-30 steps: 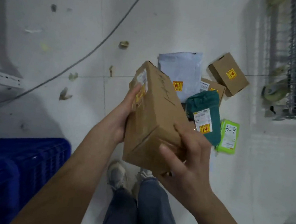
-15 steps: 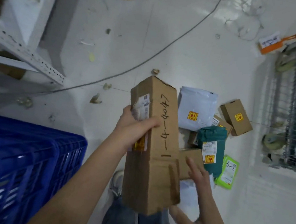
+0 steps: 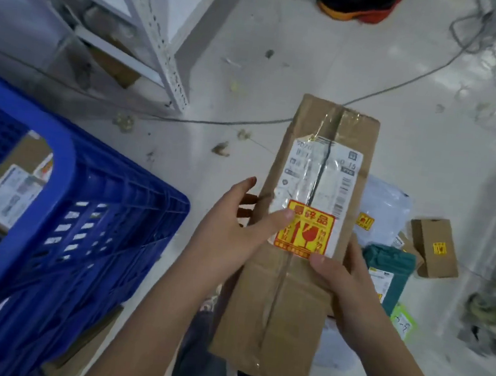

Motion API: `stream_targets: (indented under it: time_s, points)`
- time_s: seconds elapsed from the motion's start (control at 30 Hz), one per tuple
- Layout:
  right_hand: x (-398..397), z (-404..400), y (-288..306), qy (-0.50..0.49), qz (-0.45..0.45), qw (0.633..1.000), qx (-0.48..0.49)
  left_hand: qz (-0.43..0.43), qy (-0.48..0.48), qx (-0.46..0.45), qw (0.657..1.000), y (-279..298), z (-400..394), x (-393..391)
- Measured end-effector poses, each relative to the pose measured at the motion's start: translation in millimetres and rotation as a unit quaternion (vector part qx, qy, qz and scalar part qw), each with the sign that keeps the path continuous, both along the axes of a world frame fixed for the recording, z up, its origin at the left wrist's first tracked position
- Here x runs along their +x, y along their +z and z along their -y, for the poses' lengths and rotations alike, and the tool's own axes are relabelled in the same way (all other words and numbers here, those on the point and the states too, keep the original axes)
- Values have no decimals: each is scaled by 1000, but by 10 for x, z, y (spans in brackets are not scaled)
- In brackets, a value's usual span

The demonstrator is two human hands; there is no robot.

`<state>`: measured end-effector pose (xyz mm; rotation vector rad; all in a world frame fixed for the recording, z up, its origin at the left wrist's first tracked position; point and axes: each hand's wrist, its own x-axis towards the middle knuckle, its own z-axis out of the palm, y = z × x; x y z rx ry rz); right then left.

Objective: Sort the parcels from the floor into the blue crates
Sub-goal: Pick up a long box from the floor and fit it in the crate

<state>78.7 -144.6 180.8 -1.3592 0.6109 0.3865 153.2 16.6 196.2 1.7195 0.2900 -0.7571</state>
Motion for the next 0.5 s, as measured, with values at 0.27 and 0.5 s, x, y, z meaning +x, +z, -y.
stream_targets:
  time_s: [0.27,0.5]
  points:
    - [403,-530,613,78,93,993,2,30,171,-106,979,683,-617,-594]
    - [488,-1620,1207,229,171,958,32,101,341,-96,930,1116,-1549,-963]
